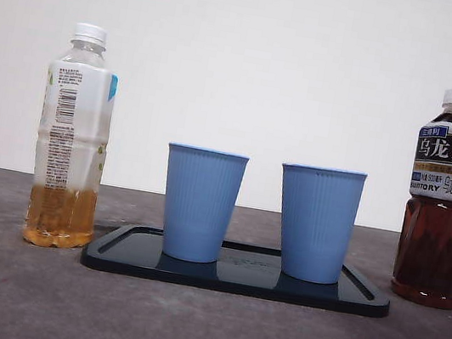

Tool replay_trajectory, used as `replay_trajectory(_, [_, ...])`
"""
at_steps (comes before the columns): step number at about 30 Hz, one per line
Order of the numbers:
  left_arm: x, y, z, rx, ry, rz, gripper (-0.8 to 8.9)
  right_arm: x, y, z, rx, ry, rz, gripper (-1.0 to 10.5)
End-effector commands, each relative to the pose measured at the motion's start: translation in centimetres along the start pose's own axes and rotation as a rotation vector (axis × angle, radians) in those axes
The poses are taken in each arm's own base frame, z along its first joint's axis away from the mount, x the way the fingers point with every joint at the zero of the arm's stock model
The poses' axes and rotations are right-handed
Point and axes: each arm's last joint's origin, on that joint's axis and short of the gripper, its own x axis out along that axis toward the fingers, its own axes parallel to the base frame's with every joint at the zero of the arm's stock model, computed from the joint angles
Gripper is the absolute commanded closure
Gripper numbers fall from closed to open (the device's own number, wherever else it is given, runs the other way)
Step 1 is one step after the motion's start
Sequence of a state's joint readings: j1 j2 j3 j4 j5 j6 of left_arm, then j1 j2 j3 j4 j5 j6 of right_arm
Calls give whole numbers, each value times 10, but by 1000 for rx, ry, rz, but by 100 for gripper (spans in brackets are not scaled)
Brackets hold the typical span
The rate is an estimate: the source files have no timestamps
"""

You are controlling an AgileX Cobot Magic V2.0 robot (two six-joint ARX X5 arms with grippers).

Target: Pour the drink into the cup

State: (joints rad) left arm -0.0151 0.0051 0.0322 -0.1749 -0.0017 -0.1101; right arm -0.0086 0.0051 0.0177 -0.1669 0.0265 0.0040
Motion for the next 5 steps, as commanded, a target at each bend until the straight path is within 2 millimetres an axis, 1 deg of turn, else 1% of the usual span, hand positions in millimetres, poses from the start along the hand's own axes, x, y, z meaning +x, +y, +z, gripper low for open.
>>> replay_trajectory(1, [2,1,-5,16,3,2,785,1,0,-1,-4,-5,-3,928])
replay_trajectory(5, [2,1,-5,16,3,2,785,1,0,-1,-4,-5,-3,928])
